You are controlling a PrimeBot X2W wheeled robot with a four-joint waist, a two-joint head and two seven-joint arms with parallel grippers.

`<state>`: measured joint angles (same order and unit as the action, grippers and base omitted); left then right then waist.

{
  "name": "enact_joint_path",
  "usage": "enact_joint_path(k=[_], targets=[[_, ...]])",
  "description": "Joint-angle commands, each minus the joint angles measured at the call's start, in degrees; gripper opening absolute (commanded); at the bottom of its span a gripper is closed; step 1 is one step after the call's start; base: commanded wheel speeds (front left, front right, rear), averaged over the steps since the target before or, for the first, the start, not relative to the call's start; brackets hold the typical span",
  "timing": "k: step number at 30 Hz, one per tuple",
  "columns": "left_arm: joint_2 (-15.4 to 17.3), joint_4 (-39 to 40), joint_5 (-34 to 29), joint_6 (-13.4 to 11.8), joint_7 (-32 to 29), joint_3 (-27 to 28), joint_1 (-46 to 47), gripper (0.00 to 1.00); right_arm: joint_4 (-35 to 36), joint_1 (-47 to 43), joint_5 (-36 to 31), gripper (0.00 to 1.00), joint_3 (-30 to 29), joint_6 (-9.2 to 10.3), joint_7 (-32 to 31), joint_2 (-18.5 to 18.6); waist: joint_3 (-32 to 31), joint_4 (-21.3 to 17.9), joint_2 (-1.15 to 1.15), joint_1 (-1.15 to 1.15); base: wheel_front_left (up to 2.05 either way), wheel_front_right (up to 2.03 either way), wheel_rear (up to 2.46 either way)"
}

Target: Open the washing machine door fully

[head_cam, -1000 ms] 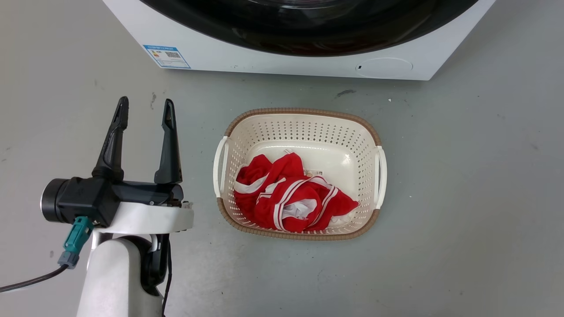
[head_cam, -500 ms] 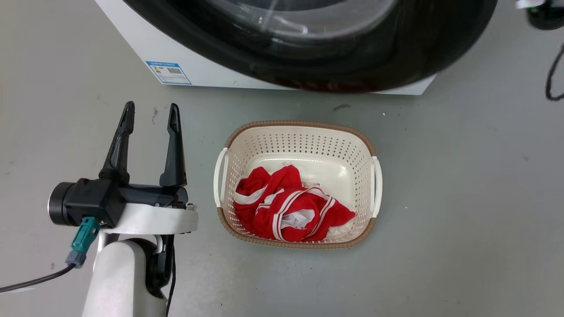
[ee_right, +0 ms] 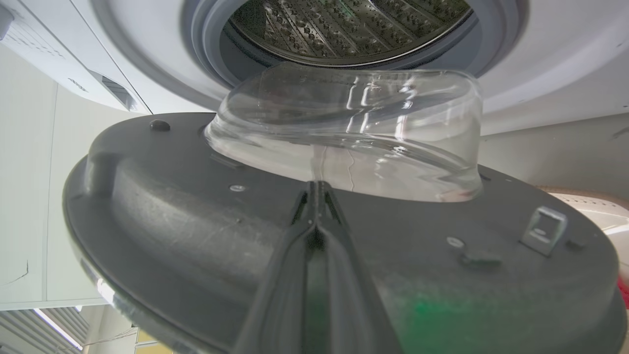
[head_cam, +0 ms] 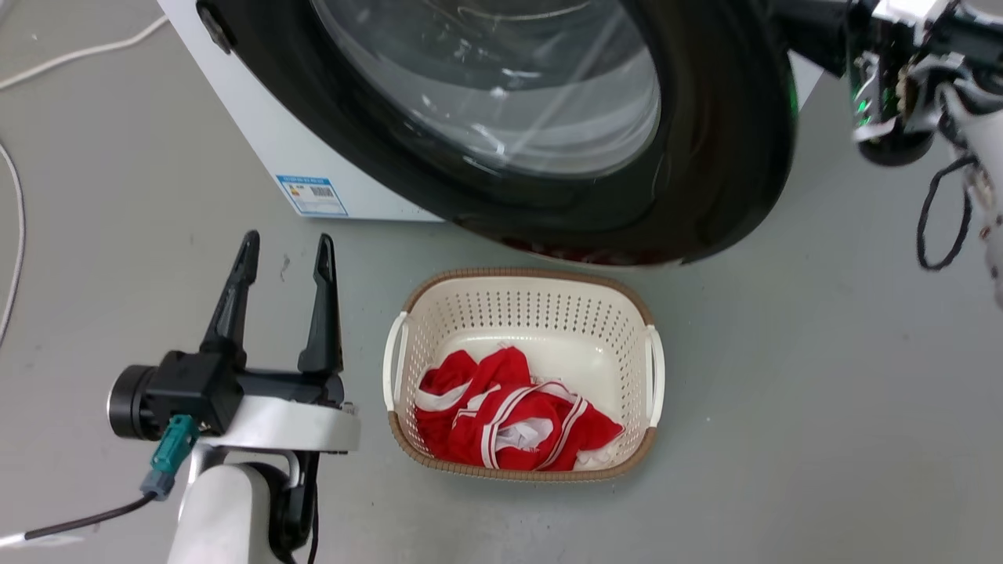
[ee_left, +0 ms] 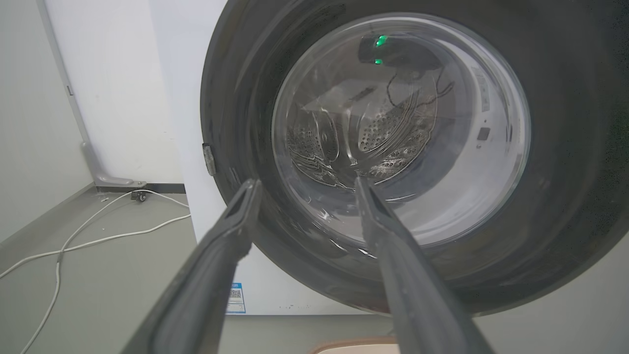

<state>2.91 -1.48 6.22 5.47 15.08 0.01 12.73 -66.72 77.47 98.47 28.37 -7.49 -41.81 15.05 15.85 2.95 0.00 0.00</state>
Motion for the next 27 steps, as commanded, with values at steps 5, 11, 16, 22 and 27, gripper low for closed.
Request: enact_joint_path(k=[5,11,16,22,27], targets=[[0.0,-1.4,-0.9,-0.1,0.1,-0.4,-4.0,1.0,3.1,-8.5,1.2,0.0,0.2,0.0,-2.7,-1.8,-6.2,-0.1,0.0,0.0,0.0,0.0,0.0],[0.0,-2.7,-1.4,0.0,0.1,-1.1,-7.6,1.0,7.4,-17.0,2.5,0.0,0.4,0.0,-4.7,-3.5,-11.0,-0.1,0.0,0.0,0.0,0.0,0.0],[0.0,-3.6,-1.6,0.2,0.1,-1.9,-9.1,1.0,11.5,-22.2,3.3,0.0,0.7,0.0,-5.8,-4.7,-13.4,0.3,0.0,0.0,0.0,0.0,0.0],[0.0,-4.2,-1.3,0.4,0.1,-3.2,-10.0,1.0,16.9,-27.5,4.3,0.0,1.3,-0.01,-6.3,-6.4,-15.3,1.4,0.0,0.0,0.0,0.0,0.0],[0.0,-4.2,-0.9,-0.1,0.1,-4.1,-10.3,1.0,20.8,-30.7,4.8,0.0,1.9,0.0,-6.0,-7.7,-15.8,1.9,0.0,0.0,0.0,0.0,0.0]])
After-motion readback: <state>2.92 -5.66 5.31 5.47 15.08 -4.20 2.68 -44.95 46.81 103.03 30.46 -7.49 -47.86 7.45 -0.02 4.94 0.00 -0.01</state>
